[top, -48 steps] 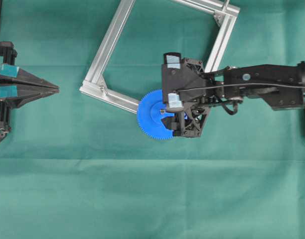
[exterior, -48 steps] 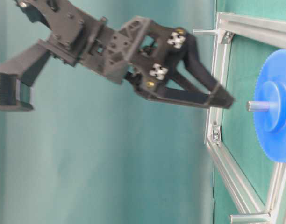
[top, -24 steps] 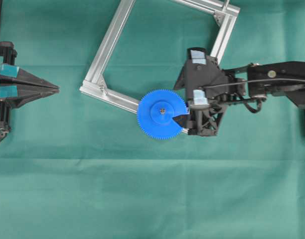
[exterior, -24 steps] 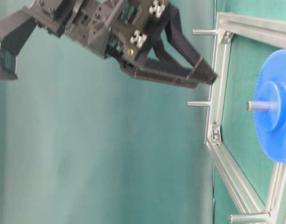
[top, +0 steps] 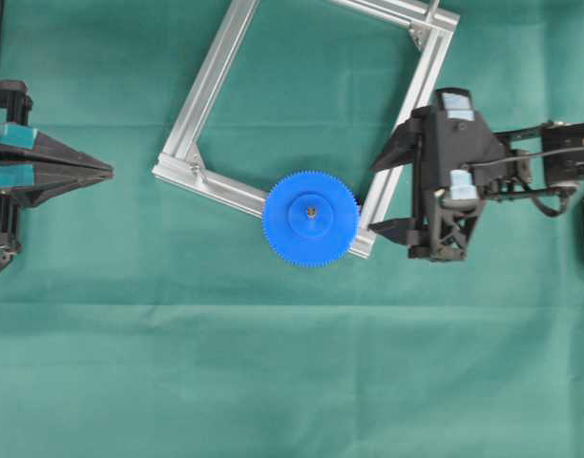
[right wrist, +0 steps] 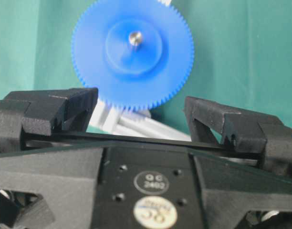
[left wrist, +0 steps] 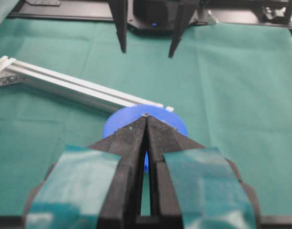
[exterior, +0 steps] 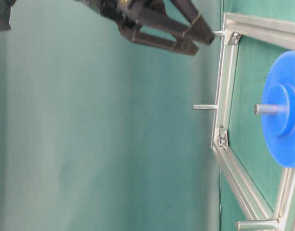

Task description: Find the location of the shaft and insert the gear.

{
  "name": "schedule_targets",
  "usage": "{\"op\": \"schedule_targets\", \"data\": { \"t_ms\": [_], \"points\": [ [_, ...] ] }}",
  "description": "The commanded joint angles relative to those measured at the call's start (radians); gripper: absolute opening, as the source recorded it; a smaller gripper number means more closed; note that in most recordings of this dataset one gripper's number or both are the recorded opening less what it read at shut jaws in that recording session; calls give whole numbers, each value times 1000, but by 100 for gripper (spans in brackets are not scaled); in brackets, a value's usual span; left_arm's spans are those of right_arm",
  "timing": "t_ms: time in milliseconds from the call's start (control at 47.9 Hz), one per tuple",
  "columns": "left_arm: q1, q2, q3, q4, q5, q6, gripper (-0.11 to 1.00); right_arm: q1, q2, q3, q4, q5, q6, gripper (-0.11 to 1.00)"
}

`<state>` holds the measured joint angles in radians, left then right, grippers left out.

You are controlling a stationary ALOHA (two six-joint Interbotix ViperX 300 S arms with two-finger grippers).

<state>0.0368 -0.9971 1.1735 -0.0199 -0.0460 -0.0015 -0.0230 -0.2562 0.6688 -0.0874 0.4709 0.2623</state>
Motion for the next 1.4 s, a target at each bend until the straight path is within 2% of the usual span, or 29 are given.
{"op": "schedule_targets", "data": {
  "t_ms": [0,543,1378],
  "points": [
    [3,3,-28,-2,-3,-2,1,0,-38,3,2,-9,3,88],
    [3,2,-28,-2,-3,-2,1,2,-114,91,5,-3,3,88],
    [3,2,-28,-2,-3,-2,1,9,-132,126,5,-2,3,88]
  ]
}}
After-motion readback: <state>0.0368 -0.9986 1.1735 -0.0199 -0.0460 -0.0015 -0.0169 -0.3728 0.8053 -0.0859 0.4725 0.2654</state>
